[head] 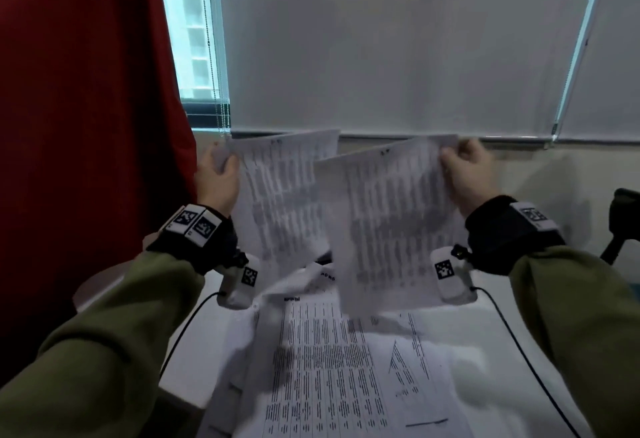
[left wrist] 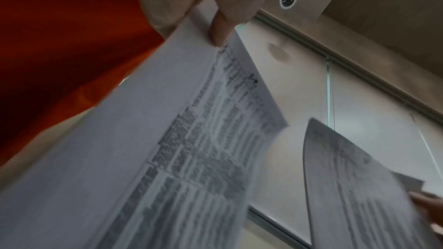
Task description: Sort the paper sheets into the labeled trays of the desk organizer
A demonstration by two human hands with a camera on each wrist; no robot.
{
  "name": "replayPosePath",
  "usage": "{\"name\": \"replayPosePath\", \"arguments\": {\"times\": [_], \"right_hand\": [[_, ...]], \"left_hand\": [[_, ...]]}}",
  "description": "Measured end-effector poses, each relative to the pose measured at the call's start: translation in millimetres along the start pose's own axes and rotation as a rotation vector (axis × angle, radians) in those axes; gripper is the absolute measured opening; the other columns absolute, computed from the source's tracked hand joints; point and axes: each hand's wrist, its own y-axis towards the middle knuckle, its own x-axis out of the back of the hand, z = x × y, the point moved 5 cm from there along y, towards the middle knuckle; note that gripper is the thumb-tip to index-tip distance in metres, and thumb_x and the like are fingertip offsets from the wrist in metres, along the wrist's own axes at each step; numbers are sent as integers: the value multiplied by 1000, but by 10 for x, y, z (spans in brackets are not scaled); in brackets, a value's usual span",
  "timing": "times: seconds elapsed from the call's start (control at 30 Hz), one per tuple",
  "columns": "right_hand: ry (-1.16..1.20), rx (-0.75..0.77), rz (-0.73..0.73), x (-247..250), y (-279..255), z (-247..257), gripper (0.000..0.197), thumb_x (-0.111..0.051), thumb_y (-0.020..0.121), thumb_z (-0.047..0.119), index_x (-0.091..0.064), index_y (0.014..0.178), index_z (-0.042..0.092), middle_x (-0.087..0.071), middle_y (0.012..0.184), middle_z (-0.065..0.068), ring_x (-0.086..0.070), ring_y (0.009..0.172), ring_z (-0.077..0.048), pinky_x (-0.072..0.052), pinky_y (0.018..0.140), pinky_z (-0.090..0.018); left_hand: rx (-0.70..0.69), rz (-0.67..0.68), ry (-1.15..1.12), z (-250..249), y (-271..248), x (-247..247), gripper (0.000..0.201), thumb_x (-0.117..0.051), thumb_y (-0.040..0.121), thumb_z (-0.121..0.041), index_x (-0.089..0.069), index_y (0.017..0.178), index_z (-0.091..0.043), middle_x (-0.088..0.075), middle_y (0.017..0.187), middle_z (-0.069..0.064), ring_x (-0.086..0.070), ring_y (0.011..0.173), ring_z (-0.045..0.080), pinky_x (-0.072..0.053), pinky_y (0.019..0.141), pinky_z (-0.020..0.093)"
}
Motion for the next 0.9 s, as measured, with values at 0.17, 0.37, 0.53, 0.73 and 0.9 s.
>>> {"name": "replayPosePath", "arguments": {"times": [0.17, 0.37, 0.53, 0.73, 0.9], "right_hand": [[167, -342, 257, -493, -409, -288, 22, -51, 95, 5, -47, 77, 16, -53, 72, -2, -55, 48, -7, -42, 40, -16], [290, -380, 203, -682, -557, -235, 15, -52, 95, 4, -45, 86, 13, -61, 84, -8, -63, 52, -10, -53, 47, -23], [286, -220, 80, -745, -696, -83, 19, -52, 93, 2, -45, 100, 19, -60, 95, -9, -60, 77, -17, -53, 67, -28], [218, -357, 226, -845, -1169, -432, 16, -49, 95, 4, -46, 110, 11, -60, 93, 1, -61, 80, -13, -51, 62, -21], [94, -560, 387, -866, -1579, -1027, 18, -42, 95, -1, -46, 108, 10, -60, 100, -9, -61, 82, -21, -52, 63, -27]], "left_hand": [[133, 361, -320, 7, -339, -329, 16, -58, 90, -9, -54, 77, -18, -52, 74, 3, -50, 68, 17, -43, 66, 33], [193, 296, -355, 58, -419, -385, 42, -46, 85, -56, -58, 91, -16, -61, 102, 1, -57, 97, 14, -46, 97, 38], [-105, 160, -157, -334, -809, -298, 18, -47, 93, -14, -42, 110, -19, -48, 87, -13, -50, 75, -2, -44, 65, 9], [-4, 102, -1, 68, -1121, -351, 35, -44, 93, -3, -36, 126, -10, -54, 95, -3, -51, 69, 1, -36, 55, 7], [392, 273, 36, 971, -1429, -445, 40, -49, 93, -16, -34, 129, -12, -59, 113, 6, -59, 102, 26, -46, 87, 28]]}}
